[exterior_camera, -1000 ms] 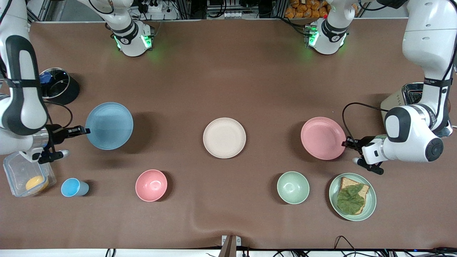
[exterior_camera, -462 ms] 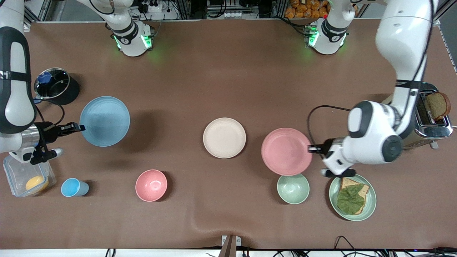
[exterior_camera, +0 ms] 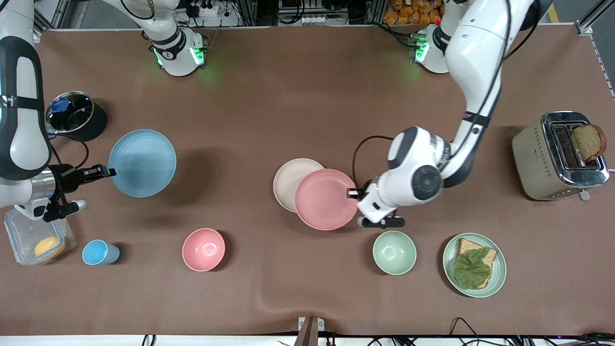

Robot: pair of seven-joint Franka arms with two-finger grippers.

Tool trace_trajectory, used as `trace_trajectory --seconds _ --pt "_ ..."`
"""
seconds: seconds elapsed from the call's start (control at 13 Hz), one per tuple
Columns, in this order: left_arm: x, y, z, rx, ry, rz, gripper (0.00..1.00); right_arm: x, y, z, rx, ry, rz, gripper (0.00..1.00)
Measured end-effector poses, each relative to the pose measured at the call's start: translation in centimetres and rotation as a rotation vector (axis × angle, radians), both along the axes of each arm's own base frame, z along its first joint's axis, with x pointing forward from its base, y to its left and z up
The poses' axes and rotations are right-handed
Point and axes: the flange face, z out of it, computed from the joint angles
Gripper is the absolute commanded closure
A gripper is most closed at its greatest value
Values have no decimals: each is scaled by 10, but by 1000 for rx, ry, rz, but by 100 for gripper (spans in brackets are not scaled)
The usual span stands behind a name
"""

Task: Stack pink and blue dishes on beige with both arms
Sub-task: 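Place the pink plate on the beige plate with the left gripper, then stack blue plate on pink with the right gripper while the left gripper retracts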

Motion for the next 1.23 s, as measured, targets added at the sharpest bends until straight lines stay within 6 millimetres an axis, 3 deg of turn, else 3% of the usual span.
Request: trace_trajectory --seconds 0.15,0.23,0.62,0.69,0.77,0.85,1.08,1.23 --pt "-21 -31 -20 10 23 -47 100 0 2 0 -1 1 1 100" --pt "-28 -37 -28 16 35 -58 100 0 3 0 -2 4 0 100" --pt "-41 -47 -52 32 69 -80 100 2 23 -1 -14 20 5 100" --pt "-44 -50 -55 34 74 -87 91 2 26 -2 -20 26 -2 100" --pt "-48 -55 -57 35 75 -94 15 2 30 -3 -28 33 -12 100" --pt "-50 -58 -56 35 75 -96 0 3 36 -3 -35 38 -16 100" --pt "-48 -62 -50 27 57 -96 0 5 72 -6 -61 57 -13 100" --pt "-37 -57 -33 16 22 -80 0 6 115 -11 -83 75 -16 100"
